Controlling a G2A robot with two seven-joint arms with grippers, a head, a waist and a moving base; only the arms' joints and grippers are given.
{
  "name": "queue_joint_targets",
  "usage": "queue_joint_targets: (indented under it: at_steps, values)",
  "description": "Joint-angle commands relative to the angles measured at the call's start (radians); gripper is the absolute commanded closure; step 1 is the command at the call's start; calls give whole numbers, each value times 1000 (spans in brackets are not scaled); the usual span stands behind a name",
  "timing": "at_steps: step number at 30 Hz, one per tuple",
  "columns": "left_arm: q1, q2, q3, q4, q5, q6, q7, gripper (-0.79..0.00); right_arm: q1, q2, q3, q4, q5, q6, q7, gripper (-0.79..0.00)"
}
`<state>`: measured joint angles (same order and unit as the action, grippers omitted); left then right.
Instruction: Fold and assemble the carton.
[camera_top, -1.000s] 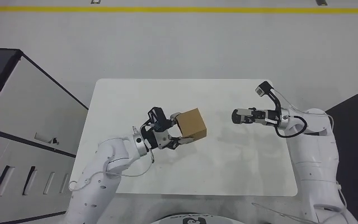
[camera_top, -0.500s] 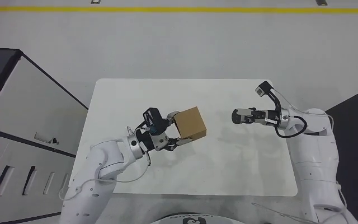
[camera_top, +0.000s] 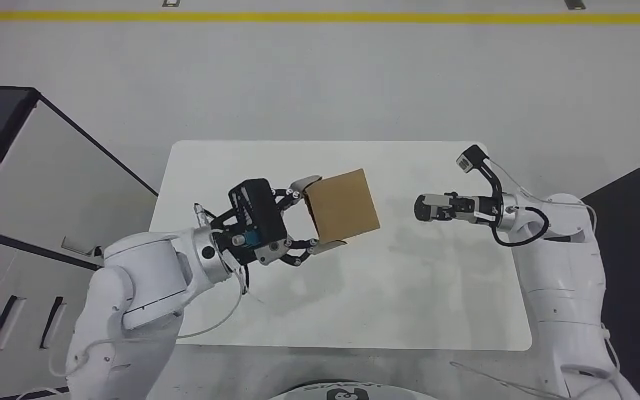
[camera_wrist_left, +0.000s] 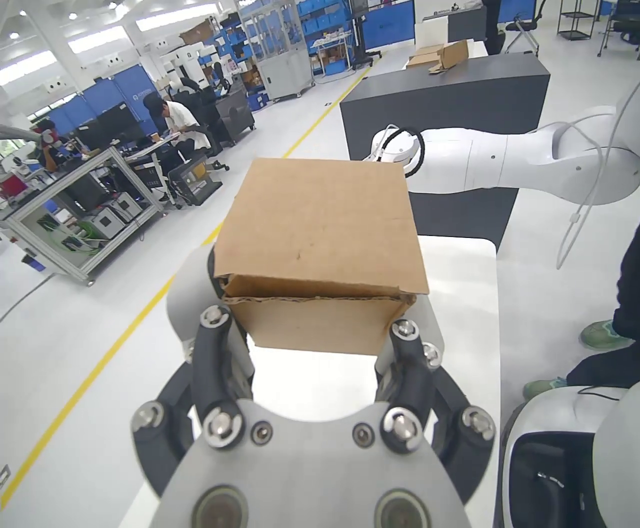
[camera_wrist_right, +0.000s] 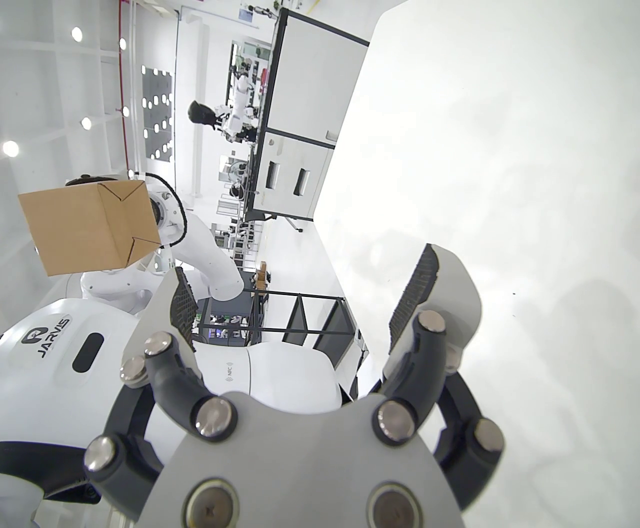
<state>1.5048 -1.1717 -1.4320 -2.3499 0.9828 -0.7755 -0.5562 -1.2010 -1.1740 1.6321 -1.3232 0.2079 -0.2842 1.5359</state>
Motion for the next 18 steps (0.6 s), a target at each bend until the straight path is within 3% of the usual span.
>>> queue_joint_targets:
  at_steps: [1, 13, 18]
  values:
    - [0, 0, 0, 0, 0, 0, 0, 0, 0, 0, 0, 0, 0, 0, 0, -785]
    - [0, 0, -2, 0, 1, 11, 9, 0, 0, 0, 0, 0, 0, 0, 0, -785]
    - [-46, 9, -42, 0, 3, -28, 33, 0, 0, 0, 0, 0, 0, 0, 0, -785]
